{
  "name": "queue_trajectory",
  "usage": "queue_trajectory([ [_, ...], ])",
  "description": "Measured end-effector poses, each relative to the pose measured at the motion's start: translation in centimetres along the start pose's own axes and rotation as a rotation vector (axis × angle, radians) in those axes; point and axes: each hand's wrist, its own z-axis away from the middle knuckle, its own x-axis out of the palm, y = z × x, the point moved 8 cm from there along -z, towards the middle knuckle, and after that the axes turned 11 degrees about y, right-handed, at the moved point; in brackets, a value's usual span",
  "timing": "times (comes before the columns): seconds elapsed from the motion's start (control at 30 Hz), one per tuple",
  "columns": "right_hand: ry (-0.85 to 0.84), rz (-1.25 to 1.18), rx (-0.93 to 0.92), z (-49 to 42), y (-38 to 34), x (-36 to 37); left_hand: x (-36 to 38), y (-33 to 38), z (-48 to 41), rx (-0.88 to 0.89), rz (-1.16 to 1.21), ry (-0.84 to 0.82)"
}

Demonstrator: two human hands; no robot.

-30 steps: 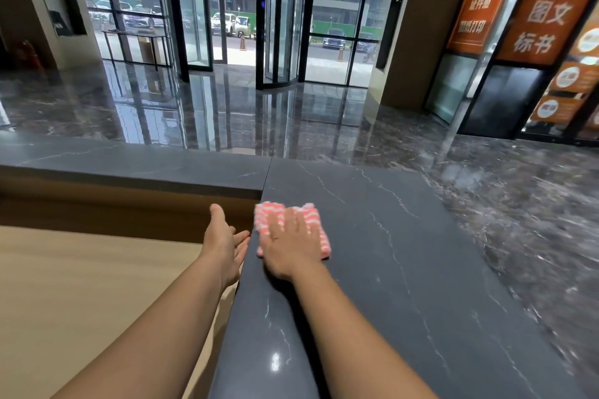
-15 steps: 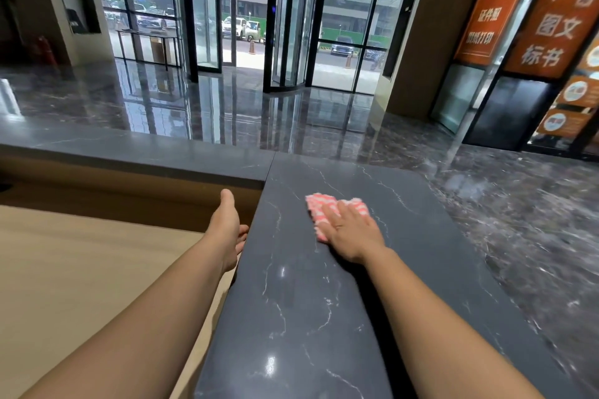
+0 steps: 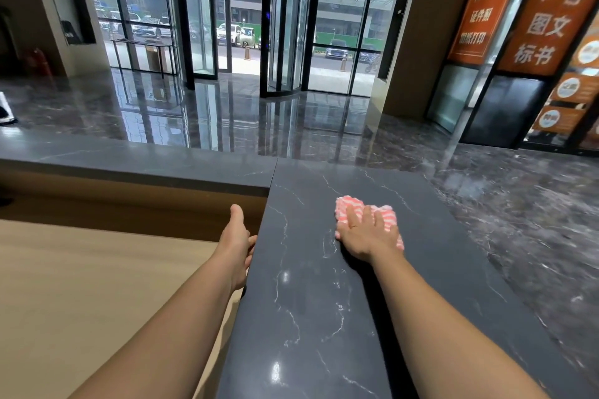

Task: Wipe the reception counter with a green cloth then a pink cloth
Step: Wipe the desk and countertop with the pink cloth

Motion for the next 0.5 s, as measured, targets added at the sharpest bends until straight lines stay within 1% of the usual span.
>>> queue_trajectory([
  [0.17, -0.001, -0.018, -0.219, 4.4, -10.5, 2.0, -0.6, 0.0, 0.7, -0.034, 0.078, -0.038],
  [0.27, -0.014, -0.012, -0.338, 7.4, -14.8, 2.5, -1.0, 0.0, 1.0, -0.044, 0.142, -0.058],
  [0.4, -0.014, -0.031, -0.446, 9.1, -15.8, 2.5, -1.1, 0.0, 2.2, -0.054, 0.192, -0.109],
  [0.47, -0.002, -0.030, -0.459, 8.9, -14.1, 2.0, -1.6, -0.2, 2.8, -0.058, 0.180, -0.089],
  [0.5, -0.004, -0.027, -0.436, 8.7, -12.7, 1.8, -2.0, -0.4, 3.1, -0.068, 0.173, -0.062],
])
